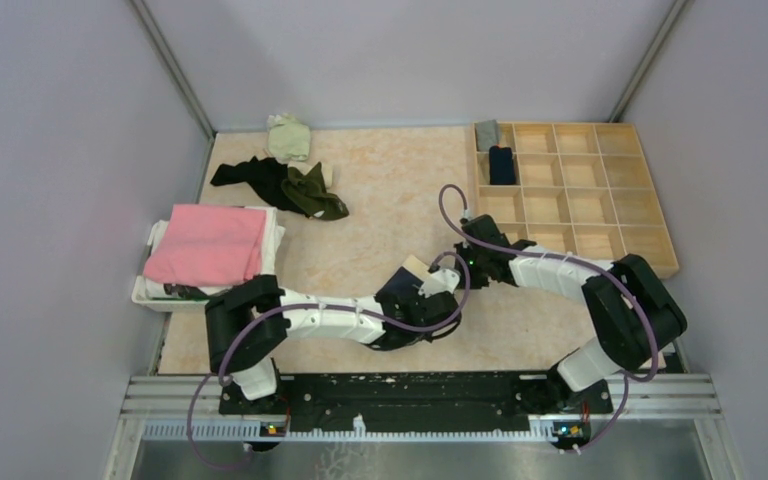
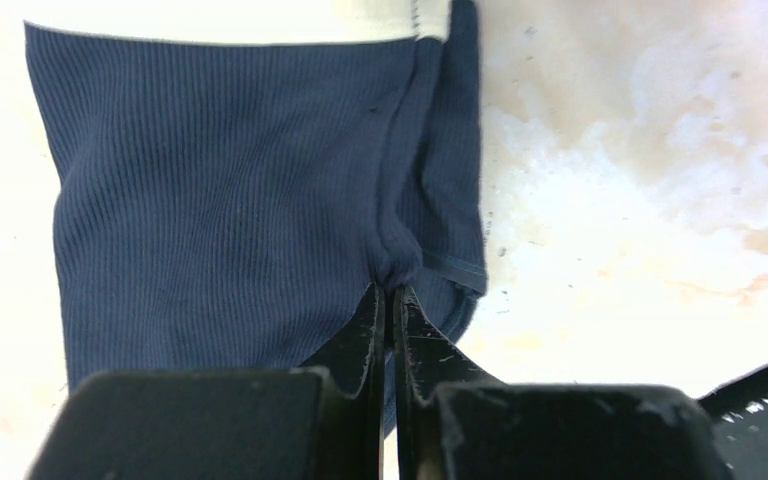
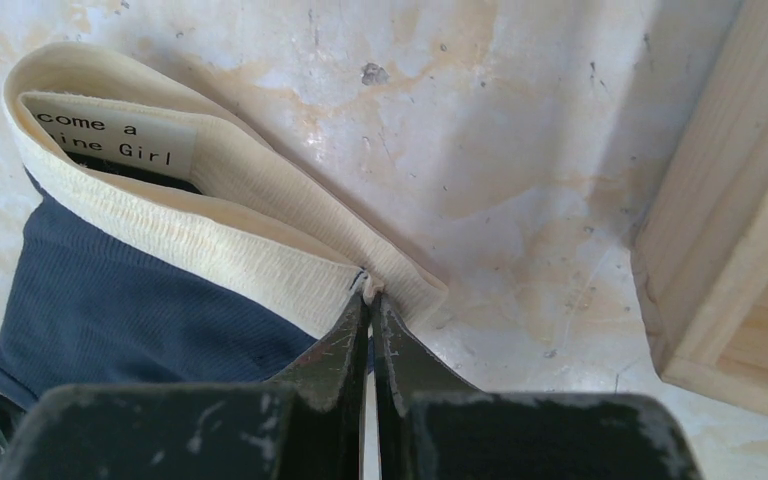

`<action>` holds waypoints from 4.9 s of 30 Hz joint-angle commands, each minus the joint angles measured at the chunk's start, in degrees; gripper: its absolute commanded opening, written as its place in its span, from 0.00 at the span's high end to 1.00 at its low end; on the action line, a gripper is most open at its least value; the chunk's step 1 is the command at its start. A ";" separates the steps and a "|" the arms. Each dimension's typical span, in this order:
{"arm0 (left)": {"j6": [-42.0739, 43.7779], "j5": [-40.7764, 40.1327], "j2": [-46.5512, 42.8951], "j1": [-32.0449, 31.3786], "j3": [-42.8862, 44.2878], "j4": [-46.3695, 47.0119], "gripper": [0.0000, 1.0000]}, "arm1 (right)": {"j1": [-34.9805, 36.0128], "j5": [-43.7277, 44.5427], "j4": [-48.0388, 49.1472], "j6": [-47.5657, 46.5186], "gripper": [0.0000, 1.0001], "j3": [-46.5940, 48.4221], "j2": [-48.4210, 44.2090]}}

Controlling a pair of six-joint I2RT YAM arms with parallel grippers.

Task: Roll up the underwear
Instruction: Fold the underwear at the center of the board.

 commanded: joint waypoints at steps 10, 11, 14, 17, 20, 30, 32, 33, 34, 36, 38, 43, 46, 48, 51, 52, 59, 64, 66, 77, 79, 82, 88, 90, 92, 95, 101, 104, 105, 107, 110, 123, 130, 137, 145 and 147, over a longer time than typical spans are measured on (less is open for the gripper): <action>3.56 6.17 -3.84 -1.40 3.65 3.47 1.00 | -0.25 0.54 1.54 -0.34 1.00 -3.21 4.01; 3.38 6.30 -3.38 -1.52 3.49 3.71 1.00 | -0.28 0.54 1.50 -0.36 1.00 -3.17 3.99; 2.92 7.10 -2.21 -1.76 2.50 4.73 1.00 | -0.27 0.79 1.27 -0.43 1.00 -3.10 3.97; 2.26 6.50 -1.43 -2.06 1.47 4.56 1.00 | -0.25 1.05 1.08 -0.52 1.00 -3.00 3.98; 1.46 5.11 -1.02 -2.16 0.12 3.97 1.00 | -0.22 1.04 1.06 -0.45 1.00 -2.97 3.91; 0.19 0.10 -0.25 -2.16 -0.29 1.54 1.00 | -0.25 1.17 0.62 -0.43 1.00 -2.55 2.82; 0.09 0.09 0.01 -2.16 -0.18 1.64 1.00 | -0.26 1.04 0.36 -0.48 1.00 -2.32 2.13; 0.09 0.07 0.27 -2.16 -0.10 1.62 1.00 | -0.23 1.06 0.20 -0.49 1.00 -2.11 1.65; 0.07 0.09 0.42 -2.16 -0.01 1.56 1.00 | -0.22 1.03 -0.05 -0.51 1.00 -1.89 1.13; 0.03 0.22 0.68 -2.16 -0.05 1.62 0.99 | -0.23 1.12 -0.20 -0.44 1.00 -1.64 -0.43; 0.00 0.42 0.92 -2.16 -0.37 1.89 0.99 | -0.25 1.10 -0.32 -0.39 1.00 -1.40 -2.18; -0.15 0.90 1.36 -2.16 -0.87 2.30 0.99 | -0.25 1.89 -1.47 -0.36 1.00 -0.62 -6.19; -0.19 0.92 1.36 -2.16 -1.05 2.40 1.00 | -0.28 2.52 -2.32 -0.33 1.00 -0.30 -7.65; -0.27 0.95 1.36 -2.16 -1.06 2.43 1.00 | -0.23 3.10 -2.86 -0.29 1.00 -0.10 -7.74; -0.29 0.96 1.36 -2.16 -1.06 2.42 1.00 | -0.28 4.12 -3.23 -0.34 1.00 -0.09 -7.38; -0.29 0.97 1.36 -2.16 -1.06 2.40 1.00 | -0.24 4.54 -3.32 -0.34 1.00 -0.17 -7.08; -0.28 1.00 0.91 -2.16 -0.81 2.42 0.98 | -0.24 5.39 -1.58 -0.91 1.00 -0.40 -3.33; -0.04 1.01 -0.21 -2.16 -0.06 2.37 0.95 | -0.27 5.39 0.77 -1.44 0.92 -0.07 -1.65; 0.26 0.96 -0.98 -2.16 0.27 2.33 0.94 | -0.23 5.39 0.58 -1.54 0.86 0.41 -2.30; 0.91 0.76 -10.52 -2.16 2.37 0.14 0.62 | -0.30 6.58 -4.44 -2.75 0.63 4.21 -11.97; 0.86 0.35 -13.81 -2.09 1.45 0.44 0.58 | -0.28 5.78 -4.04 -3.13 0.63 4.54 -13.37; 0.58 -2.48 -18.35 -1.99 -1.76 1.28 0.56 | -0.35 1.12 -1.14 -4.07 0.66 4.31 -13.80; -4.22 -7.31 -25.63 0.41 -12.31 0.00 0.62 | 0.39 -11.44 5.60 -5.24 0.91 6.61 -6.84; -5.79 -7.55 -27.73 0.86 -15.47 -0.38 0.63 | 1.43 -11.68 6.05 -6.06 0.93 8.70 -3.88; -7.24 -7.40 -29.87 1.13 -18.34 -0.48 0.64 | 2.44 -11.68 6.25 -6.79 0.94 11.35 -0.89; -9.15 -7.70 -32.27 1.38 -21.82 -0.98 0.65 | 2.96 -12.43 7.38 -6.56 0.95 13.76 2.86; -11.33 -8.79 -34.42 1.80 -25.40 -2.33 0.65 | 3.50 -14.38 8.78 -6.16 0.97 17.03 8.25; -11.64 -8.41 -34.32 1.88 -26.06 -2.29 0.66 | 3.76 -14.74 8.96 -6.05 0.97 18.17 10.31; -11.84 -8.29 -34.25 1.88 -26.37 -2.21 0.66 | 3.80 -14.63 8.97 -6.06 0.97 18.45 10.82; -12.24 -7.96 -33.88 1.88 -27.01 -1.99 0.66 | 3.81 -13.83 9.18 -5.88 0.98 18.74 11.56; -12.94 -7.44 -33.37 1.89 -28.03 -1.75 0.67 | 3.77 -12.39 9.38 -5.87 0.97 19.47 13.04; -16.14 -5.38 -32.37 1.89 -31.76 -1.39 0.69 | 3.82 -3.21 7.89 -5.94 0.97 21.51 19.46; -17.01 -5.76 -30.78 1.88 -30.48 -2.71 0.71 | 3.81 -1.73 7.78 -7.06 0.98 20.07 16.17; -15.57 -7.53 -33.03 1.88 -25.24 -6.32 0.70 | 3.85 -7.01 9.96 -7.51 0.98 18.60 7.82; -15.29 -8.71 -33.45 1.88 -25.24 -4.68 0.67 | 5.93 -14.36 12.62 -6.75 1.00 21.27 13.17; -16.23 -9.12 -32.46 1.88 -26.09 -4.32 0.67 | 5.87 -14.37 13.35 -6.33 1.00 21.62 15.15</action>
